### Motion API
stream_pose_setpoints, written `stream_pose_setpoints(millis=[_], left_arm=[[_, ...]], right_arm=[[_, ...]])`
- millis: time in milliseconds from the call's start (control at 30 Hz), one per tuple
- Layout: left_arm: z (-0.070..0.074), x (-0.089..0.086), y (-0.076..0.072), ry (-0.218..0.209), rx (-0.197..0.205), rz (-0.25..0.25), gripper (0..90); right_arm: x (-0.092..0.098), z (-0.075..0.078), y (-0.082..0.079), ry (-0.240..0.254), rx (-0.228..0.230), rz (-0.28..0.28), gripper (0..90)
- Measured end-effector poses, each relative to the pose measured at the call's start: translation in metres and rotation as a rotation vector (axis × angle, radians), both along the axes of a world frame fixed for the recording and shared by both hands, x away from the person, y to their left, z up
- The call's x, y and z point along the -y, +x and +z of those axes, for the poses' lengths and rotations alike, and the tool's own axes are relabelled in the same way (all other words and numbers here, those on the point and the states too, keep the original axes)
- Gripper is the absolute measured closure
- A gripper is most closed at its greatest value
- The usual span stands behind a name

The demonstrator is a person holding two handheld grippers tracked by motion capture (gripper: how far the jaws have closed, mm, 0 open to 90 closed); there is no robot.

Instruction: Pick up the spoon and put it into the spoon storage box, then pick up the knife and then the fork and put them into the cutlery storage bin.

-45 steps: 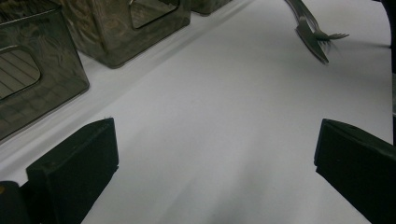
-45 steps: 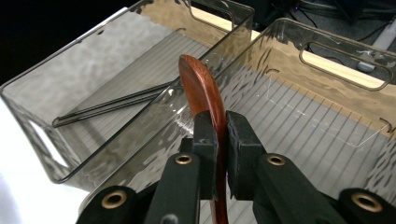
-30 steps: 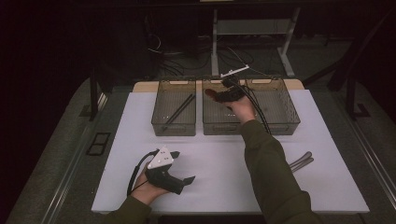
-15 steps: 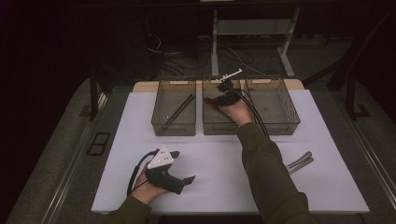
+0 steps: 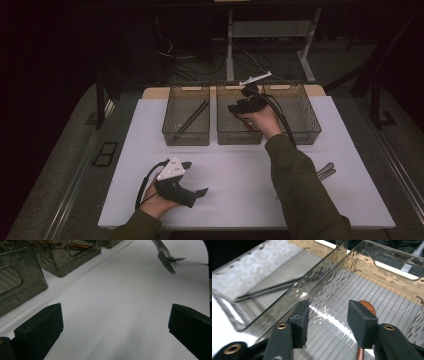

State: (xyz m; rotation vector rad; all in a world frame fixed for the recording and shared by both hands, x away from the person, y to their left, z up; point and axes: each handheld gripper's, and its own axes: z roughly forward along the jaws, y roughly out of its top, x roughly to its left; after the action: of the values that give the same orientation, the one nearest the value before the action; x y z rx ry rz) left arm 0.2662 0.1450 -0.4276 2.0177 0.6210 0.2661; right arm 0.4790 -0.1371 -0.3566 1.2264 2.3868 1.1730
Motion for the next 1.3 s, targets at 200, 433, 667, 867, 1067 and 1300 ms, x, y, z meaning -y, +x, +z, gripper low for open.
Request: stream_pose_setpoints(millis=[200, 433, 667, 867, 1067, 1300], left_arm=[[0.0, 0.0, 0.001, 0.007, -0.001, -0.006, 0.0], [-0.001, -0.002, 0.001, -0.009, -0.01, 0.006, 0.0], [-0.001, -0.001, 0.002, -0.006, -0.009, 0.006, 0.0], [-0.001, -0.001, 0.001, 0.002, -0.008, 0.008, 0.0], [-0.001, -0.002, 0.001, 0.005, -0.006, 0.01, 0.0], [-0.001, -0.001, 0.001, 0.008, -0.003, 0.009, 0.0]], right_arm=[[0.017, 0.007, -0.014, 0.047, 0.016, 0.029, 42.5], [0.033, 0.011, -0.032, 0.073, 0.038, 0.061, 40.5], [0.043, 0.013, -0.052, 0.084, 0.067, 0.083, 39.9], [0.049, 0.01, -0.067, 0.089, 0.071, 0.102, 39.4], [0.058, 0.009, -0.081, 0.106, 0.084, 0.11, 38.6], [0.07, 0.007, -0.097, 0.125, 0.098, 0.116, 37.6]])
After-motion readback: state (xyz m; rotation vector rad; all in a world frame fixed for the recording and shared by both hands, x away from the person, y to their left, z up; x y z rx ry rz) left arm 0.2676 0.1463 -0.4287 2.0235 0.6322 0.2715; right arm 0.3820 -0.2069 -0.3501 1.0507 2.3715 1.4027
